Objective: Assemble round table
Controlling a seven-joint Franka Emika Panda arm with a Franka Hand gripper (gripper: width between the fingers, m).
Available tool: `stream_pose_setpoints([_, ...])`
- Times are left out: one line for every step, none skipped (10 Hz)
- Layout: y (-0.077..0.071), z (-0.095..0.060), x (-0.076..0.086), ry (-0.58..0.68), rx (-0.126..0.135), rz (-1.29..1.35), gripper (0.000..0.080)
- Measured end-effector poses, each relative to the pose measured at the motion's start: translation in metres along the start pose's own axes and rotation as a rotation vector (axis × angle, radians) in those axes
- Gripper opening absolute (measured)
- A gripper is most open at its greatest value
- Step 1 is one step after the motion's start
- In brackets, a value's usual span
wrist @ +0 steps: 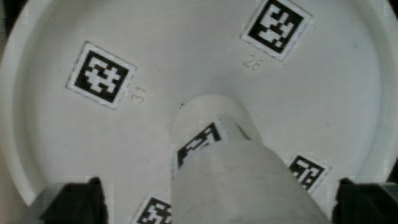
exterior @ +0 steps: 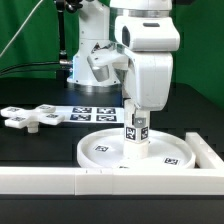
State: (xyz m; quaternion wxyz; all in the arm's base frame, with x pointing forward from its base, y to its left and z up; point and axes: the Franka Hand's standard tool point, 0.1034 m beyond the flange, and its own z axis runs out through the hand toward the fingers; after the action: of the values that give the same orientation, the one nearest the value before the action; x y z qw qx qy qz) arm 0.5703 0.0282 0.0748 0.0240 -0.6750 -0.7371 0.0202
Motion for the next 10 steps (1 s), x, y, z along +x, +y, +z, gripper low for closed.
stream_pose_setpoints([0.0001, 0.0000, 0.0017, 0.001, 0.000, 0.018, 0.0528])
stream_pose_setpoints([0.0000, 0.0001, 0.0035, 0.002, 0.000, 0.031, 0.0528])
stream_pose_setpoints([0.0000, 0.0002, 0.0057, 0.003, 0.001, 0.044, 0.0404])
stream_pose_setpoints([0.0000, 0.0002, 0.0061, 0.003, 0.001, 0.048, 0.0404])
stream_pose_setpoints([0.0000, 0.0002, 0.0055, 0.003, 0.001, 0.049, 0.0404])
stream_pose_setpoints([0.0000, 0.0002, 0.0051, 0.003, 0.001, 0.050, 0.0404])
stream_pose_setpoints([0.0000, 0.0002, 0.0050, 0.003, 0.001, 0.084, 0.0404])
stream_pose_setpoints([-0.0001, 0.0002, 0.0047, 0.003, 0.001, 0.093, 0.0404])
stream_pose_setpoints([-0.0003, 0.0003, 0.0049, 0.004, 0.002, 0.172, 0.0404])
stream_pose_setpoints([-0.0006, 0.0005, 0.0049, 0.004, 0.003, 0.269, 0.0406])
